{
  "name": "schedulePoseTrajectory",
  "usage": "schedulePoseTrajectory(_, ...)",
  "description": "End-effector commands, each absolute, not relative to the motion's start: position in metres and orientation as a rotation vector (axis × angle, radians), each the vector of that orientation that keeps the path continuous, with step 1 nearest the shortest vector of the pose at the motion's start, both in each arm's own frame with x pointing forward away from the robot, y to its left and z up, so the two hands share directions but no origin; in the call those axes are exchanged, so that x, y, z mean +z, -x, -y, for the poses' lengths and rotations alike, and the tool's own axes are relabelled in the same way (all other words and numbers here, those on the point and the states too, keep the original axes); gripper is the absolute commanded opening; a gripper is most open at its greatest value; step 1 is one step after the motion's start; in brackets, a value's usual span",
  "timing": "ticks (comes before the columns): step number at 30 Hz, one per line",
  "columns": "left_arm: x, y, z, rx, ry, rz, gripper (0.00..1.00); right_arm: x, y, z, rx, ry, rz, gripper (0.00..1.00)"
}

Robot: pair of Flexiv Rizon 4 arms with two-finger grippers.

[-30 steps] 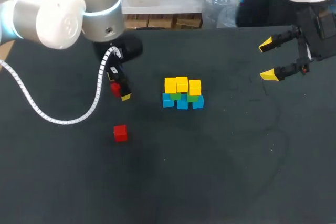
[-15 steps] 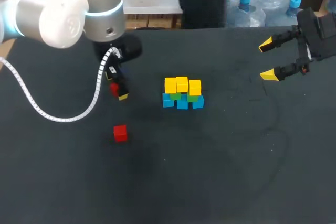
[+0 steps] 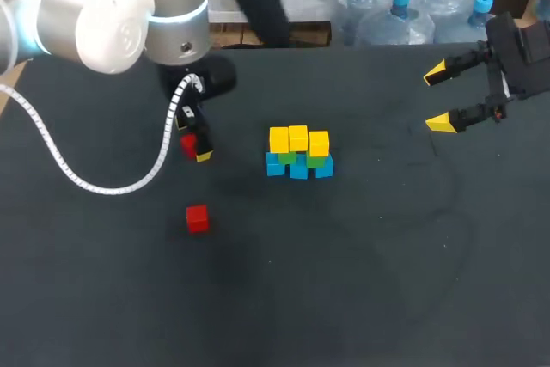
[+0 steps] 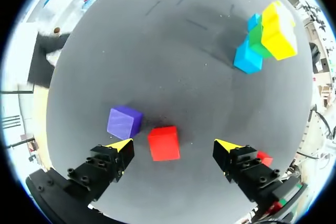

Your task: Place the blue cubes, place green cubes on the blue cubes, place the yellow cubes on the green cubes, then place the red cubes on the yellow cubes, and place purple cube on the red cubes.

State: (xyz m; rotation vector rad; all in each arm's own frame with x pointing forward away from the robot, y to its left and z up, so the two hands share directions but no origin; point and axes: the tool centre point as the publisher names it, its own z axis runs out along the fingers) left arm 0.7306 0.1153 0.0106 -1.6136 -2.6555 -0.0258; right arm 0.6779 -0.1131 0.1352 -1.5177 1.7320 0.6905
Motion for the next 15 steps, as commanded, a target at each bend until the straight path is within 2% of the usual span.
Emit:
schedulePoseTrajectory(1, 0.0080, -0.7340, -0.1161, -0.025, 1.610, 2.649, 1.00, 0.1346, -0.6784, 0.1128, 0.691, 1.518, -1.730, 1.00)
schedulePoseTrajectory(15, -0.0007, -0.7375, -0.1158, -0.005, 1.607, 2.633, 1.00, 0.1346, -0.6784, 0.1128, 0.691, 1.518, -1.730, 1.00)
